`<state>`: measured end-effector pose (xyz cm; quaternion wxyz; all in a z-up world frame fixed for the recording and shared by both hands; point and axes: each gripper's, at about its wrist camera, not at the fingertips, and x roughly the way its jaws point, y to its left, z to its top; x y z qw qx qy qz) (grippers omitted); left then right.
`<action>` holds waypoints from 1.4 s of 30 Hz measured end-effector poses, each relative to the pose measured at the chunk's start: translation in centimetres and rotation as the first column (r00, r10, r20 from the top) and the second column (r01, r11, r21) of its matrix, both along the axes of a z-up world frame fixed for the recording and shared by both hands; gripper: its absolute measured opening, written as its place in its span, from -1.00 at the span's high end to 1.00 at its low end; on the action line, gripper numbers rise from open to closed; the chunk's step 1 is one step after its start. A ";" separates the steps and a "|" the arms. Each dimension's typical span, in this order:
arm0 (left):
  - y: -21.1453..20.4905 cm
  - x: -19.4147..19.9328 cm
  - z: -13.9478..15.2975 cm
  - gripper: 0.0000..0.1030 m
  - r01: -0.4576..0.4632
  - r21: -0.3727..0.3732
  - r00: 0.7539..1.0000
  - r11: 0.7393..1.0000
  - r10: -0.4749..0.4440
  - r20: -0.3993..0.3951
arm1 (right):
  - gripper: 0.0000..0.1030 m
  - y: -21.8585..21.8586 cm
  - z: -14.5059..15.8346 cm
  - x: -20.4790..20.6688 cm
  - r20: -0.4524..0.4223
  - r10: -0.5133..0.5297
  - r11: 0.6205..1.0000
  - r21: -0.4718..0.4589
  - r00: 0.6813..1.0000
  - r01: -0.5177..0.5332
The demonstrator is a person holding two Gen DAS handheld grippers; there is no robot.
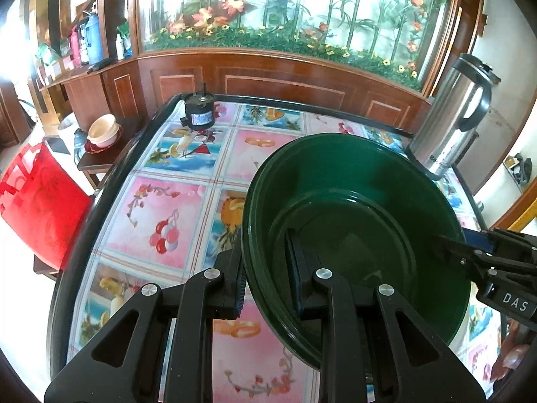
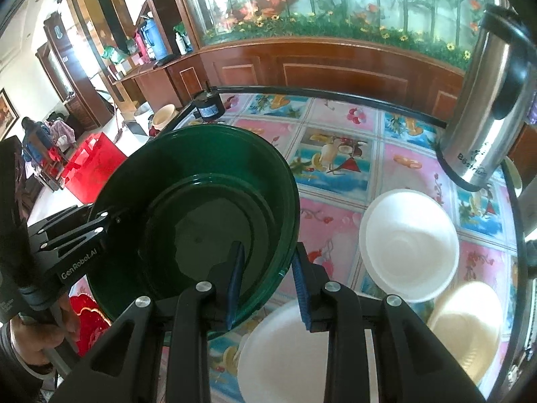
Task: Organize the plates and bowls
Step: 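Lift the green basin with both tools and carry it, then lower the green basin with both tools onto the stacked red plates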
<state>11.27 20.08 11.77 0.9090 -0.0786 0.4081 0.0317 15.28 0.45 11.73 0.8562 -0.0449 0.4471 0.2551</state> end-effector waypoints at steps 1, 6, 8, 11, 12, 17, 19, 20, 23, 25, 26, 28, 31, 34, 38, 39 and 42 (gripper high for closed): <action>0.0 -0.3 0.1 0.60 0.002 -0.001 1.000 1.000 -0.002 0.001 | 0.42 -0.1 0.3 -0.5 0.008 0.000 1.000 0.004 1.000 0.000; 0.3 -2.4 0.6 0.60 0.011 -0.018 1.000 1.000 -0.011 0.005 | 0.42 -0.4 1.4 -2.7 0.030 0.007 1.000 0.015 1.000 -0.008; 0.6 -3.4 0.7 0.60 0.013 -0.021 1.000 1.000 -0.013 0.007 | 0.42 -0.1 1.6 -3.6 0.035 0.014 1.000 0.011 0.999 -0.014; 1.2 -5.2 0.9 0.60 0.012 -0.022 1.000 1.000 -0.012 0.005 | 0.41 0.4 1.8 -5.2 0.049 0.028 1.000 0.004 0.998 -0.029; 1.5 -5.9 1.0 0.60 0.011 -0.022 1.000 1.000 -0.010 0.006 | 0.41 0.6 1.9 -5.9 0.056 0.033 0.999 0.003 0.998 -0.034; 2.6 -9.0 1.2 0.60 0.000 -0.018 1.000 1.000 0.000 0.010 | 0.37 1.7 1.9 -8.2 0.066 0.070 0.998 -0.009 0.995 -0.070; 3.2 -10.3 1.2 0.60 -0.003 -0.021 1.000 1.000 0.003 0.012 | 0.36 2.3 1.9 -9.2 0.070 0.085 0.996 -0.010 0.994 -0.084; 3.3 -10.8 1.1 0.60 -0.003 -0.020 1.000 1.000 0.003 0.011 | 0.35 2.5 2.0 -9.7 0.072 0.093 0.996 -0.010 0.993 -0.092; 3.8 -12.4 0.8 0.60 -0.005 -0.020 1.000 1.000 0.005 0.010 | 0.34 2.9 1.8 -10.8 0.074 0.109 0.994 -0.014 0.991 -0.108; 4.3 -13.3 0.6 0.60 -0.011 -0.034 1.000 0.999 0.011 0.009 | 0.34 3.2 1.7 -11.6 0.075 0.120 0.993 -0.015 0.990 -0.119; 4.5 -13.8 0.5 0.60 -0.014 -0.037 1.000 0.999 0.014 0.011 | 0.33 3.3 1.6 -11.8 0.075 0.123 0.992 -0.015 0.990 -0.122; 4.8 -14.8 0.3 0.60 -0.020 -0.035 1.000 0.999 0.020 0.019 | 0.33 3.6 1.4 -12.6 0.075 0.131 0.991 -0.014 0.989 -0.130; 5.3 -16.0 0.0 0.60 -0.027 -0.033 0.999 0.999 0.028 0.020 | 0.29 4.3 1.0 -13.8 0.075 0.143 0.990 -0.015 0.987 -0.143; 6.1 -17.6 -0.3 0.60 -0.043 -0.026 0.999 0.999 0.044 0.030 | 0.24 5.0 0.7 -15.0 0.073 0.163 0.986 -0.028 0.984 -0.162; 7.0 -19.3 -0.6 0.60 -0.059 -0.021 0.997 0.998 0.059 0.040 | 0.23 6.2 0.2 -16.7 0.077 0.191 0.981 -0.040 0.979 -0.189; 7.3 -19.8 -0.7 0.60 -0.060 -0.018 0.997 0.998 0.061 0.041 | 0.23 6.5 0.1 -16.9 0.075 0.196 0.980 -0.043 0.978 -0.193; 7.8 -21.0 -1.1 0.60 -0.063 -0.013 0.997 0.998 0.064 0.041 | 0.22 7.2 -0.7 -17.8 0.066 0.215 0.976 -0.056 0.974 -0.212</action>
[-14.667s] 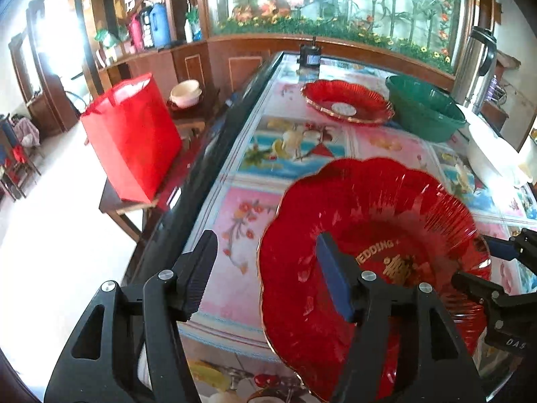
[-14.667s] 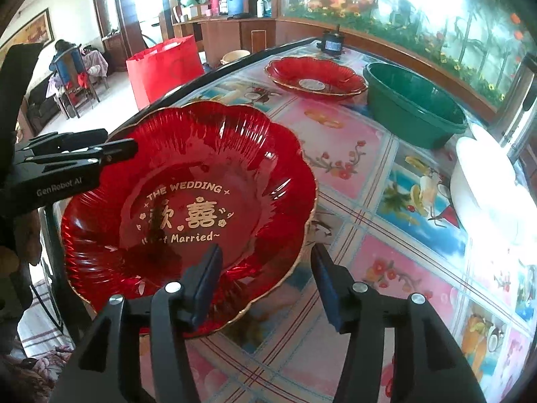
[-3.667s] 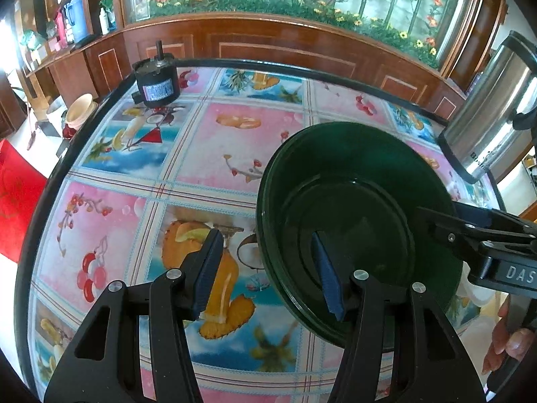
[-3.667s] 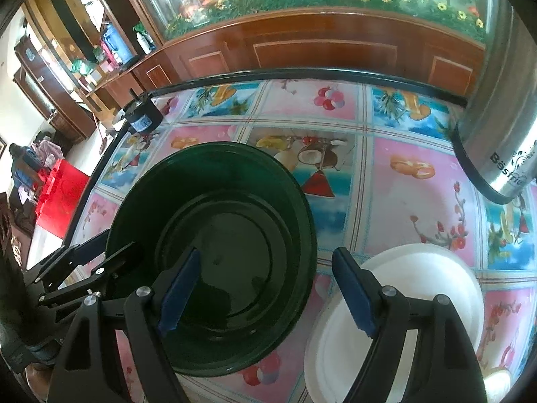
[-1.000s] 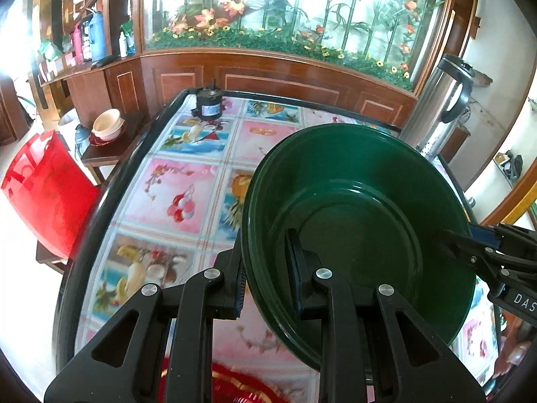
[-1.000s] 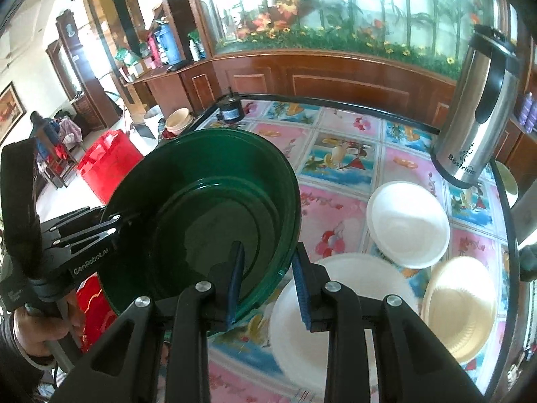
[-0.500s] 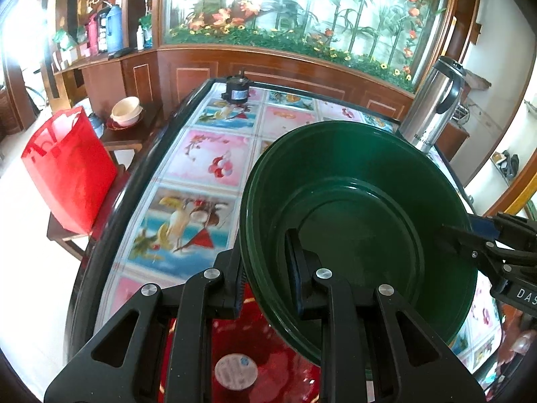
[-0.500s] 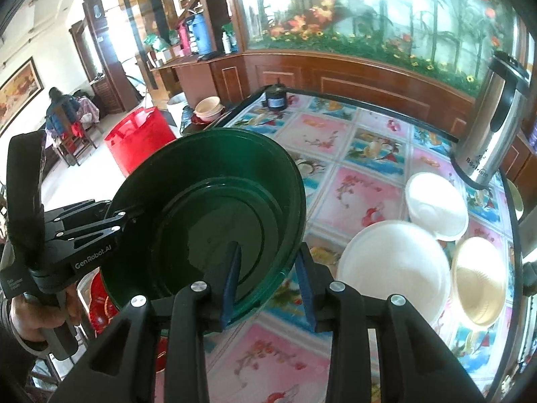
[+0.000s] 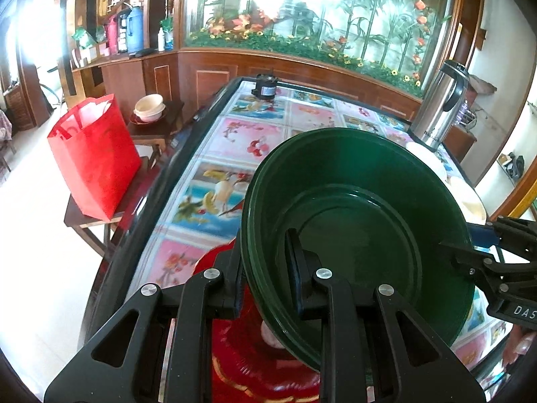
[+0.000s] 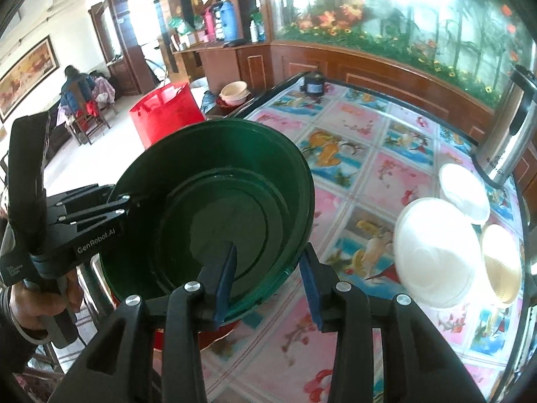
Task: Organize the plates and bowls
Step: 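Lower the green basin with both tools onto the stacked red plates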
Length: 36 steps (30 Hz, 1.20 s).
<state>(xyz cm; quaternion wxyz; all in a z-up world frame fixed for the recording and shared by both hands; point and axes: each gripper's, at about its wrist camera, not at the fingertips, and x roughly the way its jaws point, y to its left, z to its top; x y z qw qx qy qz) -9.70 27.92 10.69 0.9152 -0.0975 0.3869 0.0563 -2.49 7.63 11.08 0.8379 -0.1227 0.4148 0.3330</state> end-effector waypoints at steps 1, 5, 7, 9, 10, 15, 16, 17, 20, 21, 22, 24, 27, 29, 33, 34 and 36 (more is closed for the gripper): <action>0.2 -0.4 -0.2 0.60 0.001 0.000 1.000 1.000 -0.001 -0.003 | 0.22 0.2 -0.3 -0.2 -0.004 0.005 1.000 -0.003 1.000 -0.005; 0.6 -1.6 -1.2 0.60 0.004 -0.003 1.000 1.000 -0.004 -0.019 | 0.22 0.7 -1.2 -1.1 -0.008 0.007 1.000 -0.005 1.000 -0.007; 0.8 -1.9 -1.8 0.60 0.004 -0.006 1.000 1.000 -0.004 -0.029 | 0.22 1.0 -1.6 -1.5 -0.013 0.009 1.000 -0.004 1.000 -0.009; 1.1 -2.1 -2.4 0.60 0.001 -0.014 0.999 1.000 -0.002 -0.040 | 0.22 1.3 -2.2 -2.0 -0.021 0.010 1.000 -0.010 1.000 -0.010; 1.2 -2.2 -2.7 0.60 0.000 -0.016 0.999 1.000 -0.001 -0.046 | 0.22 1.5 -2.5 -2.2 -0.024 0.012 1.000 -0.015 1.000 -0.012; 1.9 -2.7 -4.2 0.60 -0.014 -0.008 0.997 1.000 0.013 -0.078 | 0.21 2.3 -3.6 -2.9 -0.043 0.031 0.999 -0.029 0.999 -0.032; 2.0 -2.7 -4.4 0.60 -0.015 -0.009 0.997 1.000 0.015 -0.082 | 0.20 2.4 -3.7 -3.0 -0.047 0.033 0.999 -0.030 0.998 -0.034; 2.1 -2.8 -4.7 0.60 -0.019 -0.009 0.996 1.000 0.018 -0.089 | 0.19 2.7 -4.0 -3.1 -0.051 0.037 0.999 -0.035 0.998 -0.039; 2.2 -2.7 -5.5 0.60 -0.027 -0.003 0.995 1.000 0.027 -0.101 | 0.18 3.0 -4.6 -3.2 -0.064 0.045 0.998 -0.046 0.997 -0.048; 2.3 -2.7 -5.7 0.60 -0.031 0.001 0.994 1.000 0.031 -0.102 | 0.18 3.2 -4.8 -3.2 -0.070 0.047 0.997 -0.051 0.996 -0.051; 2.3 -2.8 -5.9 0.60 -0.032 0.003 0.994 0.999 0.032 -0.104 | 0.18 3.3 -5.0 -3.2 -0.074 0.049 0.997 -0.053 0.996 -0.053; 2.4 -2.6 -6.3 0.60 -0.036 0.002 0.993 0.999 0.036 -0.111 | 0.17 3.4 -5.4 -3.1 -0.084 0.053 0.997 -0.060 0.995 -0.058; 2.4 -2.4 -6.7 0.60 -0.040 0.011 0.993 0.999 0.041 -0.112 | 0.16 3.6 -5.9 -2.9 -0.097 0.052 0.996 -0.064 0.994 -0.058; 2.4 -2.4 -6.9 0.60 -0.046 0.032 0.993 0.998 0.049 -0.104 | 0.16 3.8 -6.3 -2.8 -0.103 0.051 0.996 -0.072 0.993 -0.058; 2.2 -2.4 -7.1 0.60 -0.052 0.057 0.994 0.997 0.057 -0.091 | 0.15 4.2 -6.6 -2.9 -0.101 0.055 0.994 -0.085 0.993 -0.063; 2.3 -2.4 -7.1 0.60 -0.053 0.060 0.994 0.997 0.058 -0.088 | 0.14 4.2 -6.6 -2.9 -0.101 0.056 0.994 -0.087 0.993 -0.065; 2.1 -2.4 -7.2 0.59 -0.052 0.070 0.995 0.996 0.058 -0.079 | 0.14 4.2 -6.7 -3.0 -0.101 0.060 0.994 -0.090 0.993 -0.069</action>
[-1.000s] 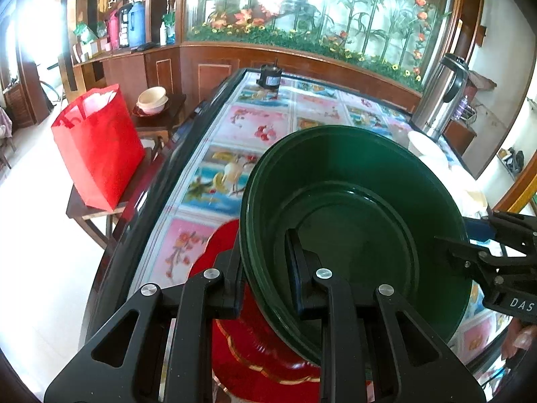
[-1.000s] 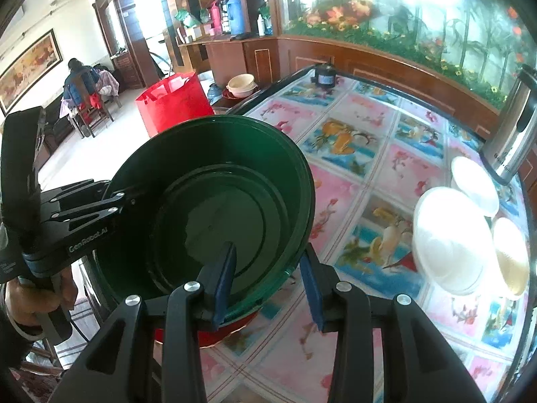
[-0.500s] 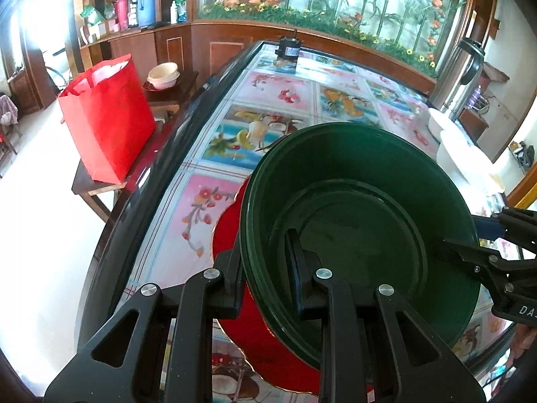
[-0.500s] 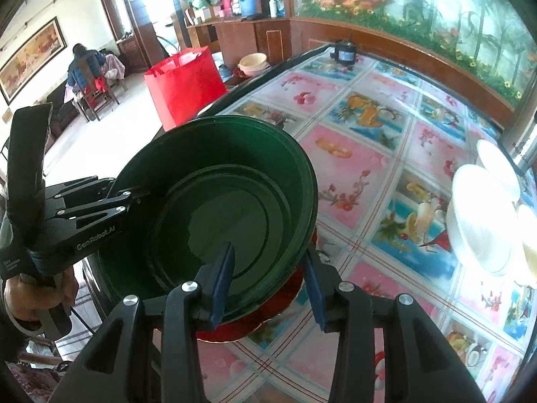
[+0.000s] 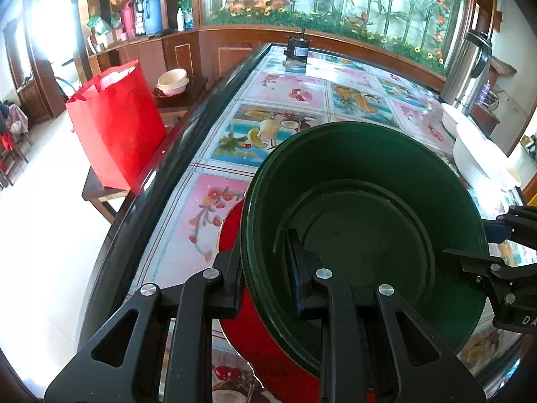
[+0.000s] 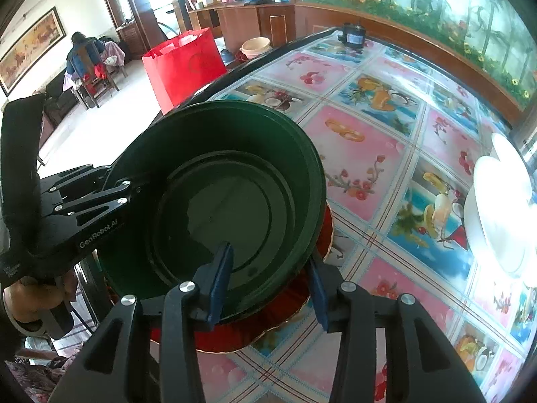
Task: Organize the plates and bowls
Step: 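Lower the green basin with both tools onto the stacked red plates, then open both tools and withdraw from the green basin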
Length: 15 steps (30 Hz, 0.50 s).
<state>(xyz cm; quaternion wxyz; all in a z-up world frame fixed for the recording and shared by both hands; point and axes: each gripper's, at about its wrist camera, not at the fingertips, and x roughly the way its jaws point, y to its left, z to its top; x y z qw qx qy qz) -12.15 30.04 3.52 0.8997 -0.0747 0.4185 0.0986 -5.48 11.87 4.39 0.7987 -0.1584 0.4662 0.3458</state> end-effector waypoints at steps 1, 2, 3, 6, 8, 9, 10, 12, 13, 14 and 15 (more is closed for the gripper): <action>-0.1 0.0 0.0 0.59 -0.002 0.002 1.000 1.000 0.002 0.003 | 0.14 0.1 0.0 0.0 -0.001 0.002 1.000 -0.002 1.000 -0.002; -0.1 0.0 0.0 0.55 -0.006 0.004 1.000 1.000 0.006 0.006 | 0.13 0.0 -0.1 -0.1 -0.003 0.004 1.000 -0.001 1.000 -0.004; -0.1 0.0 0.0 0.50 -0.005 0.005 1.000 1.000 0.005 0.010 | 0.12 0.1 0.0 0.0 -0.005 0.004 1.000 0.003 1.000 -0.004; -0.1 0.0 0.0 0.44 -0.002 0.001 1.000 1.000 0.002 0.009 | 0.08 -0.2 0.1 0.0 -0.022 0.010 1.000 0.030 1.000 -0.009; -0.1 -0.1 0.2 0.30 0.002 -0.005 1.000 1.000 -0.002 0.016 | 0.05 -0.3 0.1 -0.1 -0.031 0.011 0.999 0.041 0.999 -0.010; -0.1 -0.2 0.4 0.18 0.002 -0.004 1.000 1.000 -0.002 0.024 | 0.05 -0.4 0.2 -0.2 -0.033 0.013 0.999 0.044 0.999 -0.011; -0.2 -0.4 0.6 0.12 0.005 -0.004 0.999 1.000 -0.005 0.041 | 0.04 -0.4 0.2 -0.2 -0.033 0.014 0.999 0.046 0.999 -0.012; -0.2 -0.7 1.1 0.11 0.001 0.007 0.998 1.000 -0.002 0.056 | 0.04 -0.5 0.4 -0.4 -0.031 0.016 0.998 0.055 0.999 -0.014; -0.2 -0.9 1.4 0.09 -0.003 0.016 0.998 1.000 0.002 0.066 | 0.02 -0.6 0.6 -0.5 -0.028 0.018 0.998 0.061 0.999 -0.016; -0.3 -1.1 1.7 0.05 -0.004 0.021 0.997 1.000 0.003 0.074 | 0.02 -0.6 0.7 -0.6 -0.025 0.020 0.998 0.064 0.999 -0.018; -0.3 -1.3 2.1 -0.05 -0.006 0.028 0.996 1.000 0.004 0.086 | -0.01 -0.6 0.7 -0.7 -0.020 0.020 0.998 0.064 1.000 -0.019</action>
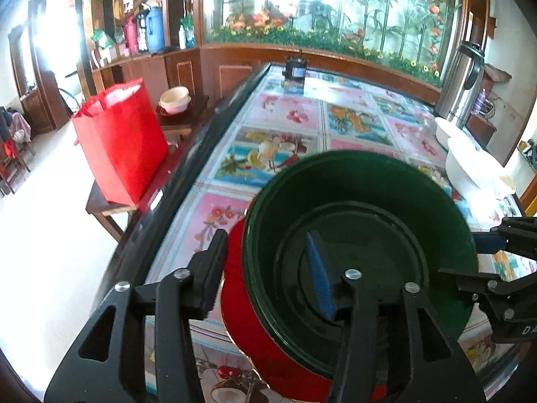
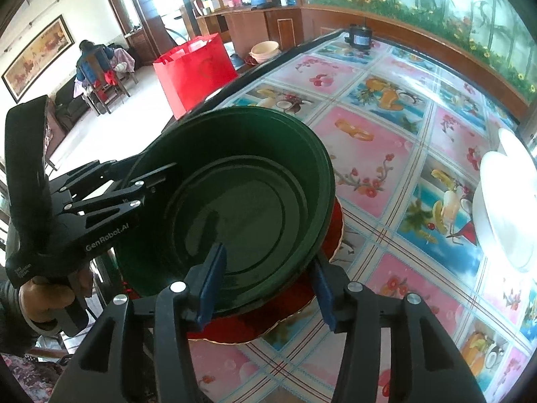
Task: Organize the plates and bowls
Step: 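Open both tools and withdraw from the green basin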
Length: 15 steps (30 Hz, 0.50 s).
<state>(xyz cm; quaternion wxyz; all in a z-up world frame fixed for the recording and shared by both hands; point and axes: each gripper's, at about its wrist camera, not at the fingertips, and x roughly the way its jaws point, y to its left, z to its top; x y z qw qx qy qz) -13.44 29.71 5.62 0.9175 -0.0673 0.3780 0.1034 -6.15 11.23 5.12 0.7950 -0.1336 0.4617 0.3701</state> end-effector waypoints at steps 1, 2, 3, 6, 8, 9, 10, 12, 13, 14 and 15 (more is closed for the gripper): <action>0.0 -0.1 0.2 -0.09 -0.001 0.003 1.000 1.000 0.001 0.009 | -0.04 -0.1 0.1 -0.1 0.008 -0.001 1.000 -0.002 1.000 0.001; -0.1 -0.3 0.7 -0.09 -0.002 0.008 1.000 1.000 0.001 0.024 | -0.06 -0.1 0.3 -0.2 0.019 -0.004 1.000 -0.005 1.000 0.004; -0.2 -0.4 1.1 -0.09 0.002 0.011 0.999 1.000 -0.002 0.036 | -0.09 -0.3 0.5 -0.4 0.031 -0.006 1.000 -0.006 0.999 0.006; -1.0 -0.1 2.4 -0.09 0.018 0.018 0.998 1.000 -0.019 0.058 | -0.20 -1.0 1.2 -0.7 0.058 -0.023 1.000 0.003 0.998 0.023; -1.7 0.2 3.0 -0.09 0.036 0.026 0.997 0.999 -0.037 0.067 | -0.21 -1.5 1.5 -0.6 0.079 -0.044 0.999 0.000 0.996 0.044; -2.3 0.5 3.3 -0.09 0.048 0.031 0.996 0.998 -0.050 0.072 | -0.22 -1.9 1.7 -0.5 0.091 -0.060 0.998 -0.003 0.994 0.060; -2.9 0.8 3.6 -0.09 0.059 0.032 0.995 0.998 -0.061 0.077 | -0.24 -2.4 1.8 -0.4 0.099 -0.074 0.997 -0.006 0.992 0.075; -4.0 1.5 4.1 -0.09 0.082 0.029 0.993 0.996 -0.084 0.081 | -0.28 -3.5 1.9 0.0 0.114 -0.113 0.993 -0.010 0.987 0.115; -4.7 1.8 4.3 -0.09 0.097 0.025 0.992 0.995 -0.098 0.082 | -0.29 -4.0 2.0 0.2 0.117 -0.127 0.992 -0.010 0.985 0.129; -5.2 2.1 4.5 -0.09 0.109 0.020 0.990 0.994 -0.111 0.084 | -0.29 -5.0 2.0 0.5 0.113 -0.148 0.989 -0.004 0.983 0.149; -5.9 2.5 4.8 -0.09 0.128 0.015 0.988 0.992 -0.128 0.086 | -0.29 -5.6 2.1 0.7 0.109 -0.162 0.987 0.000 0.981 0.163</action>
